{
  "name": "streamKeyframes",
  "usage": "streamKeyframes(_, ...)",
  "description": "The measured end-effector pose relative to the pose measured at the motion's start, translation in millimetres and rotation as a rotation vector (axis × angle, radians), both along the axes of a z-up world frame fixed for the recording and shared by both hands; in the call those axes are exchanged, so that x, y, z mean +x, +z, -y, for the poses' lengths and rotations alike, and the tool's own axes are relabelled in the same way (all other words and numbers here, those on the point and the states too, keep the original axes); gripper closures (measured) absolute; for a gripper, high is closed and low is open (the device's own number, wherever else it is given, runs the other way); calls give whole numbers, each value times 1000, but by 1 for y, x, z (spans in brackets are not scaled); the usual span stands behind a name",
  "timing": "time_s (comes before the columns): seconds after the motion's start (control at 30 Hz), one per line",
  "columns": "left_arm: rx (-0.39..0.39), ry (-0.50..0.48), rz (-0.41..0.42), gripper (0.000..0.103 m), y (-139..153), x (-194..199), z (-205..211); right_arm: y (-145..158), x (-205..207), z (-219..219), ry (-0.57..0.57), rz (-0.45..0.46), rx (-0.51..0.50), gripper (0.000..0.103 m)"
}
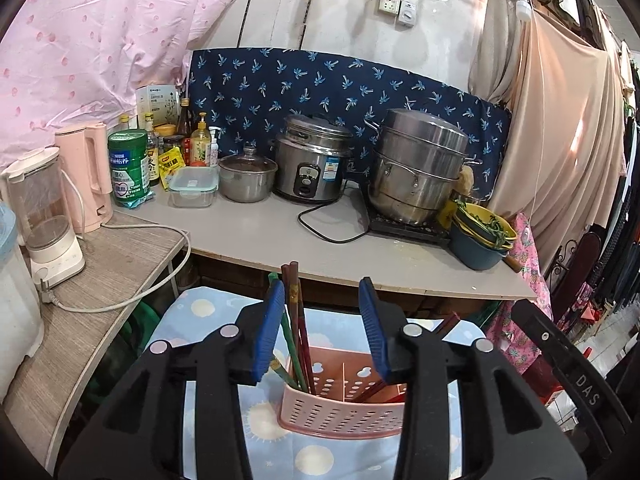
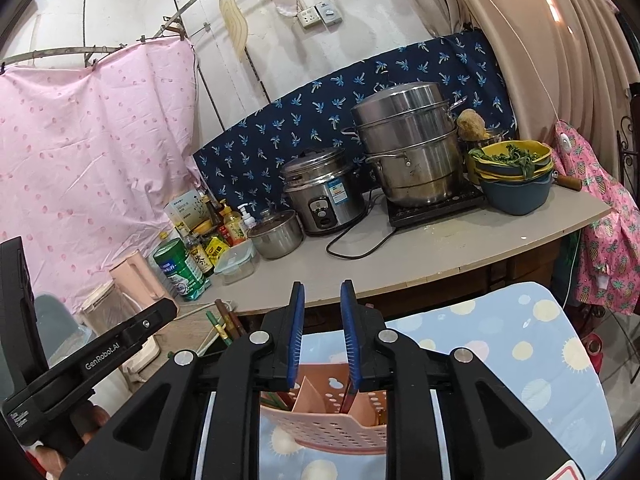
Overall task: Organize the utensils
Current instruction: 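Withdraw both open tools up and back from the holder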
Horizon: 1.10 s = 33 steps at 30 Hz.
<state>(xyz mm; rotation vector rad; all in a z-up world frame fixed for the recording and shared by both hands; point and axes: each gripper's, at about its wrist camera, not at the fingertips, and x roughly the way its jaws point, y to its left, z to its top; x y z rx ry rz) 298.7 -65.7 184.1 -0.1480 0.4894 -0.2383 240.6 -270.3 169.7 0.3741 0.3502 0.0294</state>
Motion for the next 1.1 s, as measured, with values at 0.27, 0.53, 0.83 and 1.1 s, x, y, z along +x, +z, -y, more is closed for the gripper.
streamKeyframes(0.27,21,-2,3,64,3,-14,-3,3,-15,-8,9,-5,-18,73)
streamKeyframes(0.53,61,12,-34,44,-11,-36,-6,-7,-38,-18,8,-47,-67,63)
streamKeyframes(0.83,126,32,-110,40,-38,-56,-8,-31,-61,-26,6,-131,-89,62)
streamKeyframes(1.1,151,40,-177,38,-57,-72,-11,-46,-81,-38,1,-193,-166,53)
